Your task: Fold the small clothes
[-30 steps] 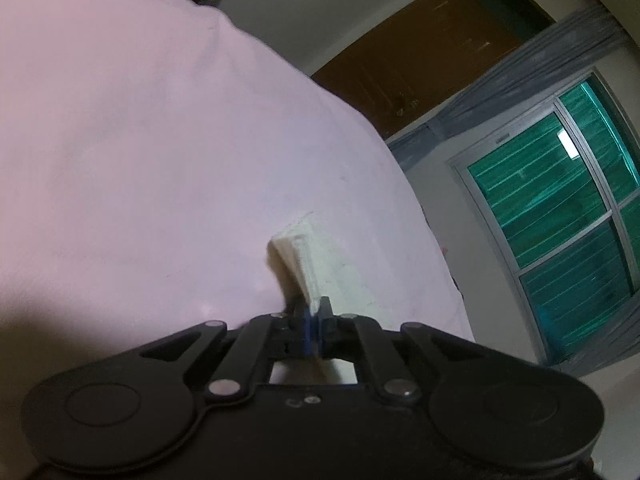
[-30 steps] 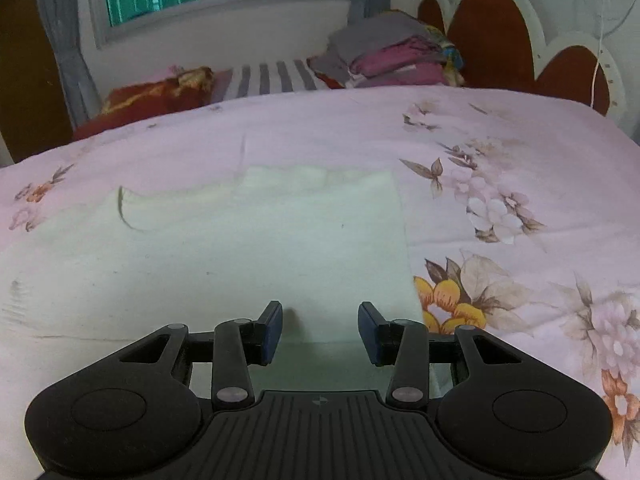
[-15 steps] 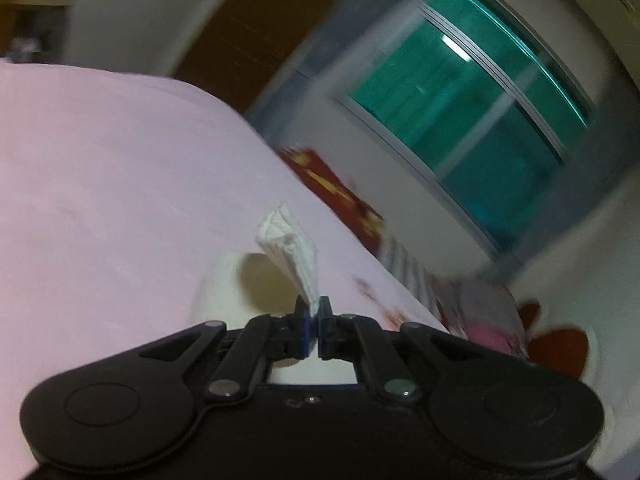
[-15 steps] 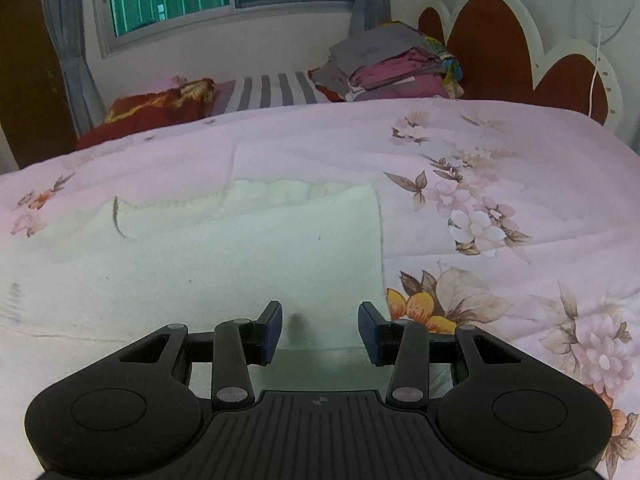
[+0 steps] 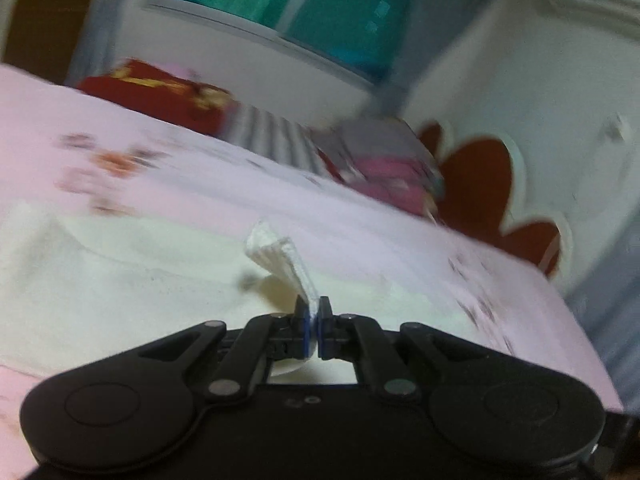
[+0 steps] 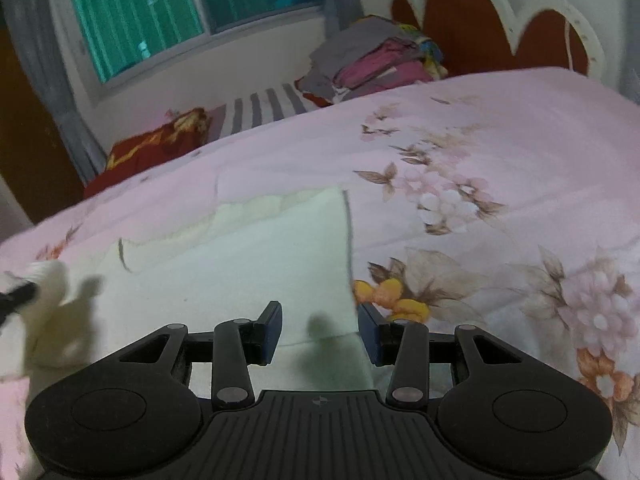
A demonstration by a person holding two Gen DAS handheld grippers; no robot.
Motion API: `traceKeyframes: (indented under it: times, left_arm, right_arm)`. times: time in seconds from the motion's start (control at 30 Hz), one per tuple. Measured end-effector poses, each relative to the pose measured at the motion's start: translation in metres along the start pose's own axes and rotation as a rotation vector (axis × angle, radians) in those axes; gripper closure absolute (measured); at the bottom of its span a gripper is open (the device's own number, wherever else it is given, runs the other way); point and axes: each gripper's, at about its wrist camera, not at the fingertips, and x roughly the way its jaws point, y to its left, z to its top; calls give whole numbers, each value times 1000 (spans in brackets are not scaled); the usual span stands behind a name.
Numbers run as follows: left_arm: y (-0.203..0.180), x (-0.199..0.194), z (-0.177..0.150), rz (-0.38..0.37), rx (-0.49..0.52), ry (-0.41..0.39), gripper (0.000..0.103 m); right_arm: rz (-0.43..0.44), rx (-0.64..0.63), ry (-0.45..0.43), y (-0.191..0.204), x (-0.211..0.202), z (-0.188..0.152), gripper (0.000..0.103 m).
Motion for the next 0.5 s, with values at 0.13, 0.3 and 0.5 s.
traceKeyframes:
  times: [0.13, 0.3, 0.5]
  left_arm:
    - [-41, 32, -23, -29, 74, 83, 99]
    - [-70, 69, -51, -45, 91, 169, 97]
    - [-80, 54, -63, -82, 134, 156, 57]
  right_arm:
    - [5, 34, -9, -16, -10, 2, 60]
    - [-3, 69, -9, -38, -21, 3, 60]
    - [47, 140, -17, -56, -28, 6, 56]
